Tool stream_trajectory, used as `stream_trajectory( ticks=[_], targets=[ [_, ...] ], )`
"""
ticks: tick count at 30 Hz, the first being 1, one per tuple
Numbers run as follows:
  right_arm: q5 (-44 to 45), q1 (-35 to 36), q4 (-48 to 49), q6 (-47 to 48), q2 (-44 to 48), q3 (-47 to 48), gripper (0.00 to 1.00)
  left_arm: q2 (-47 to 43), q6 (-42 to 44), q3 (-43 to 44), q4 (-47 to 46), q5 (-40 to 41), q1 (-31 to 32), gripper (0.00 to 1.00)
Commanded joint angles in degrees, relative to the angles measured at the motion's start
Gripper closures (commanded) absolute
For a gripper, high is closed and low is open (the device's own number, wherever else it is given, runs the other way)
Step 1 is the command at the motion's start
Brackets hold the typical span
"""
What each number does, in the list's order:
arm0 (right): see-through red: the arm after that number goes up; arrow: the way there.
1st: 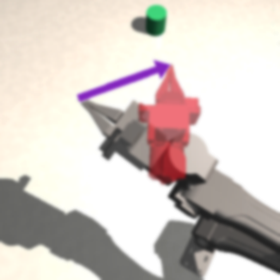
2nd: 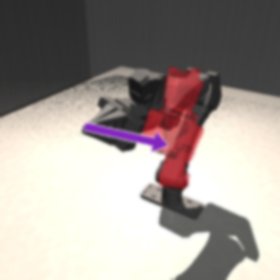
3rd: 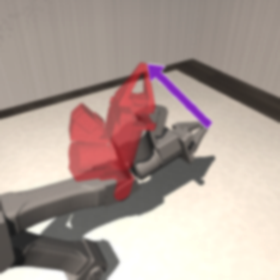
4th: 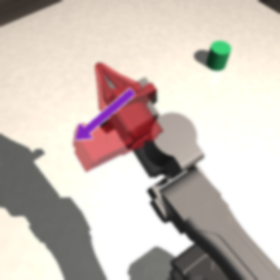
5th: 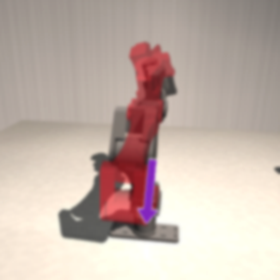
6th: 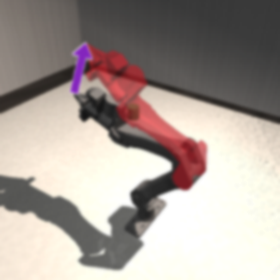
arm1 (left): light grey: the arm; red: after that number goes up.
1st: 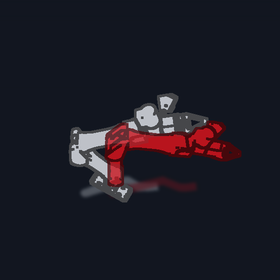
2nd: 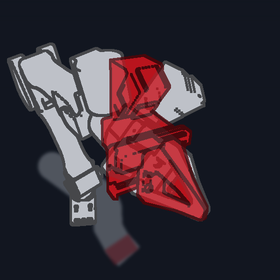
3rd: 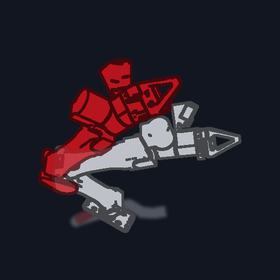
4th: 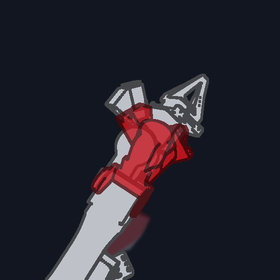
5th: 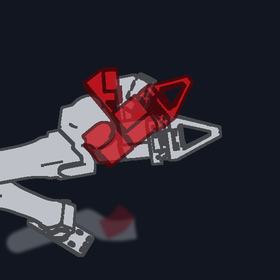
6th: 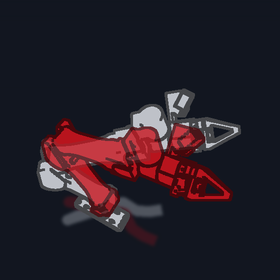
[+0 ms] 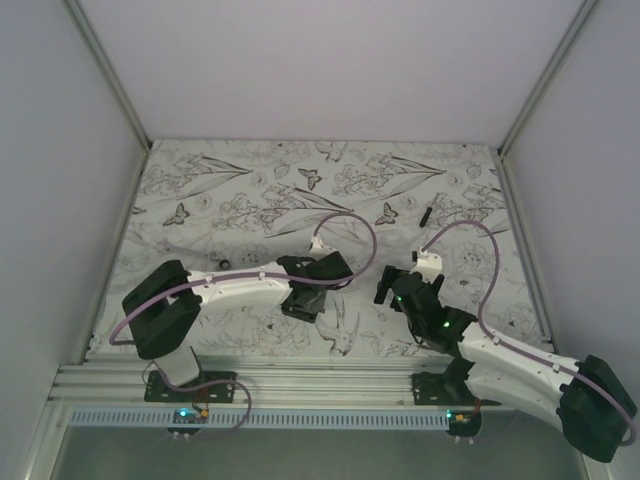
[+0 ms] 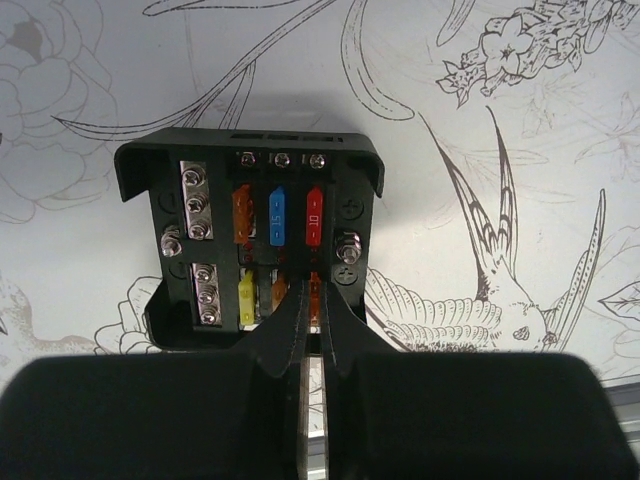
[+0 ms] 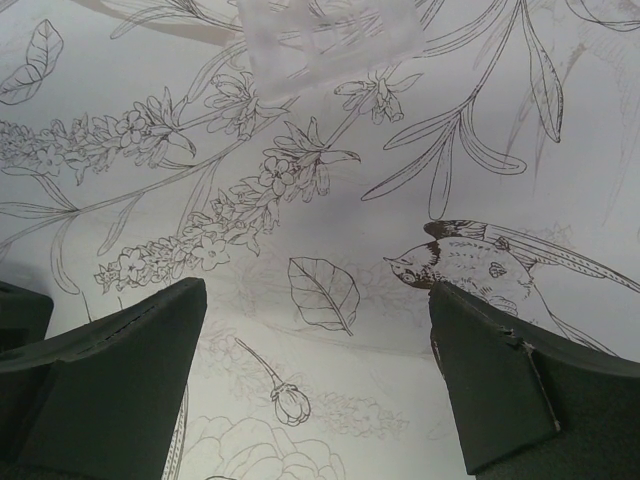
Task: Snap on the fuse box
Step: Install the fuse at the fuse box base.
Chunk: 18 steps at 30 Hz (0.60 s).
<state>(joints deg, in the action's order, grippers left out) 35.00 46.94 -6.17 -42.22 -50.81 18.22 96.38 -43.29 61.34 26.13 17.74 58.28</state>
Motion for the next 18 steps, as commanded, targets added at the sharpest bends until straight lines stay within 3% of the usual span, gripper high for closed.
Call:
stream_trajectory(
  ticks=[1,12,18],
  targets=[
    [0.44,-0.53,1.77,0.25,-0.96,1.28,0.0,6.29,-2.85,-4.8,1.82,-4.46,-1.9,1.0],
    [-0.25,-0.62,2.22,0.4,-1.66,1.7,0.0,2.17,-7.34,-12.3,2.82,-3.7,-1.33,1.0],
    [-0.54,-0.6,2.22,0.34,-1.32,1.65,0.0,1.96,-8.36,-12.29,3.49,-2.96,-1.68,1.0]
  ],
)
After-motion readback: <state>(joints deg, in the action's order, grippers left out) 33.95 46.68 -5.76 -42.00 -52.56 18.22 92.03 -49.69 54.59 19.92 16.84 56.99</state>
